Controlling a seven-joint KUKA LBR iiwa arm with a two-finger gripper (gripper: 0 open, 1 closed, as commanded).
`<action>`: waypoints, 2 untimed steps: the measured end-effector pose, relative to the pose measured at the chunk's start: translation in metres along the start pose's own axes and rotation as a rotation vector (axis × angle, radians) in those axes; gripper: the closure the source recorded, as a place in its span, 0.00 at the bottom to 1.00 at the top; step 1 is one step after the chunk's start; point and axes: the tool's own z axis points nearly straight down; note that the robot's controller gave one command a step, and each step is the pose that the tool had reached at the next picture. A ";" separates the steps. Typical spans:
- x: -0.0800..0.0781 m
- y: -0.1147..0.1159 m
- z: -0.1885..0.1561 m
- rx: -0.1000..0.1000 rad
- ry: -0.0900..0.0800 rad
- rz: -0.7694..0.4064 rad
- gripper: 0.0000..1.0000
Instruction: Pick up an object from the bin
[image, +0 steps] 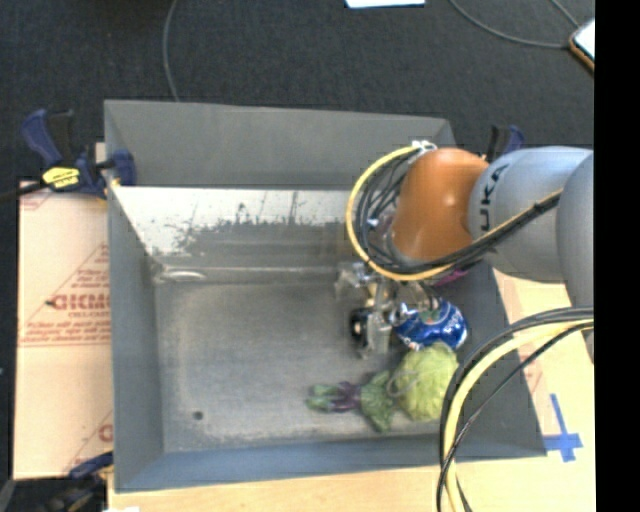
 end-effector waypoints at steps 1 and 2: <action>-0.003 0.008 -0.064 0.008 -0.022 -0.262 0.00; -0.011 -0.077 -0.035 0.002 -0.003 -0.298 0.00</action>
Offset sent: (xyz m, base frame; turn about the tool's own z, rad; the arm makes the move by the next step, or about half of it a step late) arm 0.0248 -0.0722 0.0335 -0.3025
